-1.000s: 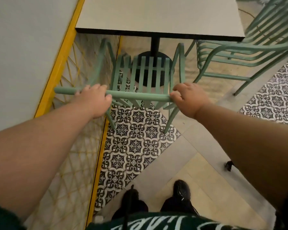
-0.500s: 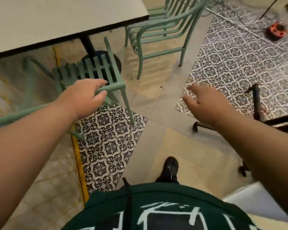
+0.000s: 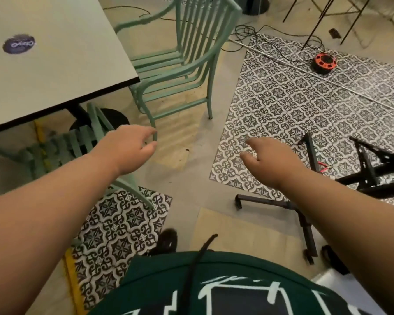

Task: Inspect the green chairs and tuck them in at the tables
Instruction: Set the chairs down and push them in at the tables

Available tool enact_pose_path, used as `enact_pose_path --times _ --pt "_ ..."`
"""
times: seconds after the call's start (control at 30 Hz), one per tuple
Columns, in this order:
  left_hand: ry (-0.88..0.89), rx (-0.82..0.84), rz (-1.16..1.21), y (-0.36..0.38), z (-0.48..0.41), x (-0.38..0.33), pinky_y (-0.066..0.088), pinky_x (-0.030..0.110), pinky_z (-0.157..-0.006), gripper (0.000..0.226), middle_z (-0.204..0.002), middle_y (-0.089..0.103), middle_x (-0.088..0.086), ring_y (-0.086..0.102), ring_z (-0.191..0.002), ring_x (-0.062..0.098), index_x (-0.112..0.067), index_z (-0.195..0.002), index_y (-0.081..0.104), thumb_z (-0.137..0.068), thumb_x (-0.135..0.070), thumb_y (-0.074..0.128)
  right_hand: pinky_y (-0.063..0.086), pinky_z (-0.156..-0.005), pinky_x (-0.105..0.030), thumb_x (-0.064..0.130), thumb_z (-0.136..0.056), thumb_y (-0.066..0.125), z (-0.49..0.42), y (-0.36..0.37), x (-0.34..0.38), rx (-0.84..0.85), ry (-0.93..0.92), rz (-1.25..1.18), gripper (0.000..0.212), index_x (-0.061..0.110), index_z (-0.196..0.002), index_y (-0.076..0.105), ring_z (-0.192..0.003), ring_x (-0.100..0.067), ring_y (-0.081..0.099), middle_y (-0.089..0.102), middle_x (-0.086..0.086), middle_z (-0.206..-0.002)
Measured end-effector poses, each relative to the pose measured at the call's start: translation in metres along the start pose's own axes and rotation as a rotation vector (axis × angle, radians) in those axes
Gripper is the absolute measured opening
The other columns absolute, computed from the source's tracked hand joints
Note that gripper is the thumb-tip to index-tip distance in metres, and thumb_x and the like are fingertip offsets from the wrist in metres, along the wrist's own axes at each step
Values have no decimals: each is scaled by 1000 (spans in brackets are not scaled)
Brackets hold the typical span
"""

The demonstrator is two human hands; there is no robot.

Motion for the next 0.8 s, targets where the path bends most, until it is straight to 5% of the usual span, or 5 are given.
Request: enact_pose_path --times 0.5,0.8 --pt "202 50 -139 -64 -266 -43 45 50 -109 51 -148 56 7 50 -135 29 -28 -150 47 -101 -40 46 48 -105 -49 48 -103 44 -184 -71 -58 -55 162 -109 52 11 -137 58 -126 -32 58 64 -12 -138" --pt "199 25 -80 -74 -425 -124 44 46 -107 51 -144 60 8 53 -132 29 -24 -149 51 -100 -39 49 49 -107 -50 53 -103 43 -307 -127 -174 -57 136 -94 57 15 -144 53 -128 -28 58 63 -8 -141"
Point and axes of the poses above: each hand's wrist, its own z-axis away from the middle knuckle, its own y-axis out of the palm, x = y × z, the point moved 10 cm from there along -z, towards the middle knuckle
